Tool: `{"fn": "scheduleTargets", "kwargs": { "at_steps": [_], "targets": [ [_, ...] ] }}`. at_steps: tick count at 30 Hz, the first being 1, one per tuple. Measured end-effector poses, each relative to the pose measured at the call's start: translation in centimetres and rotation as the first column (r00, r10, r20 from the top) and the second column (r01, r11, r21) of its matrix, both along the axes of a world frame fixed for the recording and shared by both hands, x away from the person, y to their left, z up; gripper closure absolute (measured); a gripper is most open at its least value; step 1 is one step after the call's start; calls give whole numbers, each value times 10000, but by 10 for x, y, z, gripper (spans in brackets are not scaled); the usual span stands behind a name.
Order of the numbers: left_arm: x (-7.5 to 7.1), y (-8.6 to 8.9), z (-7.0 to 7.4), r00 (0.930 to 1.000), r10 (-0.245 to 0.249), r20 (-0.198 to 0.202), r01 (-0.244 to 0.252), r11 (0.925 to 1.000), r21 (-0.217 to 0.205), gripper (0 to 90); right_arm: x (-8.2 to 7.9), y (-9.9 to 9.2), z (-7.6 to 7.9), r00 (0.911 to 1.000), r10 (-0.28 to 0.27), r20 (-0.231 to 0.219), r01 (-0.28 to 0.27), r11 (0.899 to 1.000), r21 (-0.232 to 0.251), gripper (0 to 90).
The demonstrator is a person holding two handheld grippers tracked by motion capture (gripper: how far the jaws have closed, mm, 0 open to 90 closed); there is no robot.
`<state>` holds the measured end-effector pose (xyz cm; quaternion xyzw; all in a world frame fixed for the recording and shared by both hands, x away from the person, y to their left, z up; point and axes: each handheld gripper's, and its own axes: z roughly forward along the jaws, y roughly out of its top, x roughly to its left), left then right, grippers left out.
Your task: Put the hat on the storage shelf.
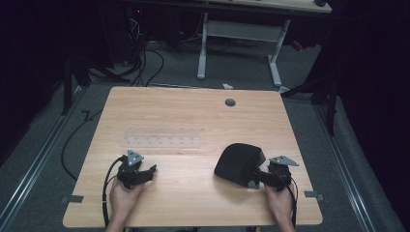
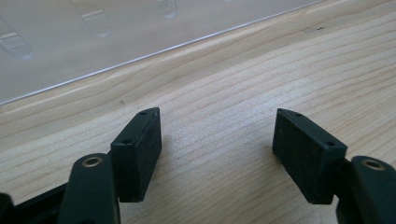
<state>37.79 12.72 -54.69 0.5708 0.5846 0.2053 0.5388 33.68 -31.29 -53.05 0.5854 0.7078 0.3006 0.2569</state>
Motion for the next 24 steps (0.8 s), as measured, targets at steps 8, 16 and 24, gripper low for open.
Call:
{"fn": "scheduleTargets", "kwargs": {
  "at_steps": [8, 16, 24],
  "targets": [
    [0, 0, 0, 10000, 3, 0, -3, 10000, -4, 331, -2, -8, 3, 9996, 119, -242, -104, 9982, 593, 362],
    [0, 0, 0, 10000, 7, -7, -7, 10000, -3, 328, -11, -19, 13, 9997, 251, 40, -254, 9934, 1119, 367],
    [0, 0, 0, 10000, 13, -9, -13, 10000, -1, 327, -12, -25, 28, 9990, 399, 200, -428, 9838, 1743, 320]
  ]
}}
